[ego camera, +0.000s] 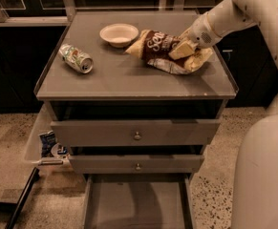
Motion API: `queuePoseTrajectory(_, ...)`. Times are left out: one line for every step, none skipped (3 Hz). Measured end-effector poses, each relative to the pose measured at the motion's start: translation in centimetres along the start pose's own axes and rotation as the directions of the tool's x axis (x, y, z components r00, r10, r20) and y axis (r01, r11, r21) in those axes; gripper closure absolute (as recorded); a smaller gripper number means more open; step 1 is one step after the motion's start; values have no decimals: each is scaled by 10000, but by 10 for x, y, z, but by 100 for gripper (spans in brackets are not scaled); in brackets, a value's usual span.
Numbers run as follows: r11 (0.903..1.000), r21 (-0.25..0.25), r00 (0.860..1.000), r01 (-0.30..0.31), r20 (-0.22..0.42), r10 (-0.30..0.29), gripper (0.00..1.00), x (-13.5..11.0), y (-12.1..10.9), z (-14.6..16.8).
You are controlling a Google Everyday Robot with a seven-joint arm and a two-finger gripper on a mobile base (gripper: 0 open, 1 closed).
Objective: Place brown chip bag into bottom drawer
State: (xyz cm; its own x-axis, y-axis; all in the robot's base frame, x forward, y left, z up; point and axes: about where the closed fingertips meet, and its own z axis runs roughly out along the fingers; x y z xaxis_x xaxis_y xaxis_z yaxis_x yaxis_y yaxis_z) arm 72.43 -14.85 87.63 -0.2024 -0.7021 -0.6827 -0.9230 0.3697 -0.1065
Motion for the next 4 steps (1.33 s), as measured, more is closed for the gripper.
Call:
queuePoseTrajectory(9995,-125,9995,284,104,-283,100,-10,17,-25)
queuePoseTrajectory(9975,-145,9971,697,330,-692,100,-23,31,-50)
queuePoseTrajectory(9939,-212,9923,1085,628,-1070,100,-26,52,-77)
queuePoseTrajectory(9878,-188,9841,1543,916,-1520,100,-12,86,-106)
